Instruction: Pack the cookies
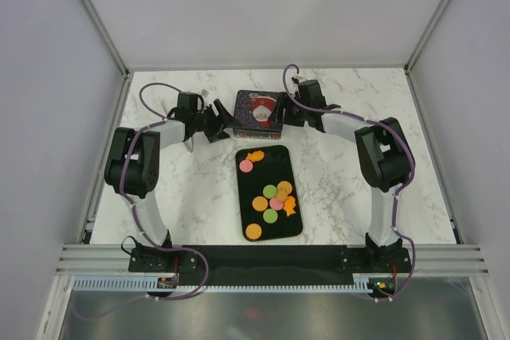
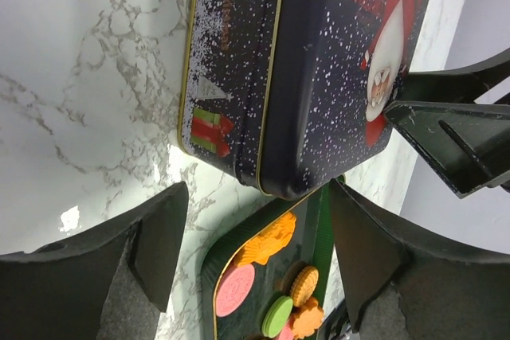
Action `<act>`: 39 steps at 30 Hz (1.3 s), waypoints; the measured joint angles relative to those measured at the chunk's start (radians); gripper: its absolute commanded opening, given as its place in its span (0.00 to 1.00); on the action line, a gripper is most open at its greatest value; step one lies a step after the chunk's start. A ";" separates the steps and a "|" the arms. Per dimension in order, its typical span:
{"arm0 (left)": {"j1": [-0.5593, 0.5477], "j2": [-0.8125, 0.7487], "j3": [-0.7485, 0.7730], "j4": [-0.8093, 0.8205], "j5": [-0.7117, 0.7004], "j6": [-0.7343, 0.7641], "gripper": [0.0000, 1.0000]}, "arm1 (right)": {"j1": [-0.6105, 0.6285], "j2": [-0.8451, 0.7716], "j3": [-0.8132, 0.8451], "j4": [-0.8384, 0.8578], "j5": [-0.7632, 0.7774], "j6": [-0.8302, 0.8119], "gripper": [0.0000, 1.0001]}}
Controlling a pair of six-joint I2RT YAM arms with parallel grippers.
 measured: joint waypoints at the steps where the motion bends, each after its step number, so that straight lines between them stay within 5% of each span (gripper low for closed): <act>1: -0.001 0.000 -0.010 0.025 0.002 -0.010 0.79 | 0.000 0.000 0.000 -0.001 0.000 0.000 0.72; 16: -0.003 0.064 -0.039 0.201 0.035 -0.147 0.72 | 0.000 0.003 0.010 -0.011 -0.003 -0.011 0.71; 39: -0.030 0.077 0.001 0.167 -0.042 -0.174 0.13 | 0.024 0.023 0.089 -0.095 0.084 -0.076 0.72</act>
